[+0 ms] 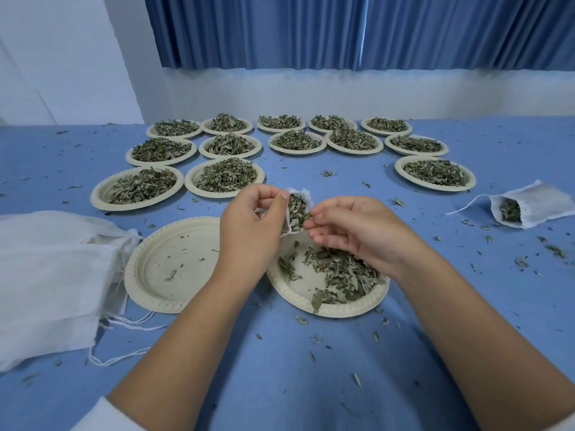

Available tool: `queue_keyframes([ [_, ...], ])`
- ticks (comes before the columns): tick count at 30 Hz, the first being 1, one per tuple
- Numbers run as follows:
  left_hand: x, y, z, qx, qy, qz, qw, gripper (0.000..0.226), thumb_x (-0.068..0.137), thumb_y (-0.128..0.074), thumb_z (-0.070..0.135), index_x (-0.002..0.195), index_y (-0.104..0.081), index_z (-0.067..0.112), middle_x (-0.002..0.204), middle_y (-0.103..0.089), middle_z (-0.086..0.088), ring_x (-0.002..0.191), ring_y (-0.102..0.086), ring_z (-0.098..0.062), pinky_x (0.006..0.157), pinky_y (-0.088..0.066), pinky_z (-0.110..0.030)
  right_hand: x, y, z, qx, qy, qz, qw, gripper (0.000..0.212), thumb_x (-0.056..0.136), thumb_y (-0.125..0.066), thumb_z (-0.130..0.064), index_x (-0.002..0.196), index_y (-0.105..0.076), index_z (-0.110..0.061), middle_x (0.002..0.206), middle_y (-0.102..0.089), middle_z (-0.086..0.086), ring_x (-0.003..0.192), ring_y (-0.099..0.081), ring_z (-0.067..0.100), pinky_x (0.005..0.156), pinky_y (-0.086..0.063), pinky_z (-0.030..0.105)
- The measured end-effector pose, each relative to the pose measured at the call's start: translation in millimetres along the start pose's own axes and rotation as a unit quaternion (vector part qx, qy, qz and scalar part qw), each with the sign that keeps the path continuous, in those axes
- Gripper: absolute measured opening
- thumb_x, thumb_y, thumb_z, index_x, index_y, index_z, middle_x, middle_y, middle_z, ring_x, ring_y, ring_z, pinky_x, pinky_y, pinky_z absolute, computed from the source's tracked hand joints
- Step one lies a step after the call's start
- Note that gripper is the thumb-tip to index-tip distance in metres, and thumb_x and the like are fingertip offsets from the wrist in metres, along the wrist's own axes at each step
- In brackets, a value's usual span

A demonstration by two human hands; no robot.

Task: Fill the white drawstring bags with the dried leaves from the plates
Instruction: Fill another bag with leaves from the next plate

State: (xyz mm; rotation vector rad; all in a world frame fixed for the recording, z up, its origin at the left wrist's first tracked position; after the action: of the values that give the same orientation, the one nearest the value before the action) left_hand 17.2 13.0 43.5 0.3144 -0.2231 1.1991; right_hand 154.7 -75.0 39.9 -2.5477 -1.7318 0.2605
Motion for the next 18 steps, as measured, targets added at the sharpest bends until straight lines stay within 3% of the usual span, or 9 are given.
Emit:
queue_keyframes([
  [3, -1, -1, 0, 0.004, -0.001, -0.009, 1.0, 0.007, 0.092, -0.064, 0.025, 0.086, -0.066, 0.021, 0.074, -0.063, 0.012, 0.061, -0.054, 0.0, 0.066, -0.045, -0.022, 0, -1, 0, -0.014, 0.032, 0.025, 0.999, 0.007, 0.085, -0.07, -0.003, 0.091, -0.074, -0.005, 0.088, -0.076, 0.012, 0.075, -0.073, 0.014, 0.061, -0.055, 0.017],
  [8, -3, -5, 0, -0.001, -0.001, -0.034, 0.999, 0.009, 0.091, -0.066, 0.024, 0.082, -0.065, 0.025, 0.065, -0.061, 0.021, 0.064, -0.056, -0.001, 0.068, -0.047, -0.025, -1, -6, 1, -0.051, 0.065, 0.051, 0.995, 0.01, 0.079, -0.078, -0.007, 0.073, -0.079, -0.016, 0.074, -0.075, 0.01, 0.065, -0.07, 0.011, 0.054, -0.052, 0.016],
  [13, -6, -10, 2, -0.022, 0.012, -0.063, 0.998, 0.007, 0.092, -0.065, 0.02, 0.085, -0.067, 0.021, 0.072, -0.067, 0.011, 0.069, -0.063, -0.006, 0.068, -0.054, -0.028, -2, -9, 4, -0.106, 0.109, 0.083, 0.985, 0.008, 0.078, -0.079, -0.01, 0.076, -0.077, -0.017, 0.06, -0.068, -0.001, 0.048, -0.055, 0.003, 0.045, -0.041, 0.013],
  [16, -8, -12, 5, -0.032, 0.012, -0.092, 0.995, 0.007, 0.093, -0.064, 0.019, 0.088, -0.068, 0.017, 0.071, -0.068, 0.009, 0.067, -0.065, -0.005, 0.063, -0.053, -0.021, -1, -4, 4, -0.142, 0.121, 0.139, 0.973, 0.012, 0.074, -0.083, -0.015, 0.078, -0.073, -0.018, 0.069, -0.063, -0.004, 0.056, -0.053, 0.004, 0.054, -0.044, 0.015],
  [18, -9, -13, 5, -0.047, 0.018, -0.104, 0.993, 0.008, 0.093, -0.063, 0.018, 0.089, -0.068, 0.014, 0.072, -0.069, 0.007, 0.069, -0.066, -0.007, 0.068, -0.056, -0.023, 1, 0, 6, -0.147, 0.105, 0.164, 0.97, 0.023, 0.071, -0.084, -0.018, 0.086, -0.067, -0.019, 0.084, -0.062, -0.003, 0.067, -0.058, 0.009, 0.064, -0.049, 0.021],
])
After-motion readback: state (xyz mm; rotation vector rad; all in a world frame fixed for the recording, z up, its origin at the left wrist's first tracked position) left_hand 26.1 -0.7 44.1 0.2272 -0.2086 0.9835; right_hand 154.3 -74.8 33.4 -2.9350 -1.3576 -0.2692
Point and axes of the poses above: each hand's wrist, its own x-axis towards the middle knuckle, its own y-axis out of the back of the hand, z = x × y, the point moved 4 cm from there along x, towards the middle knuckle
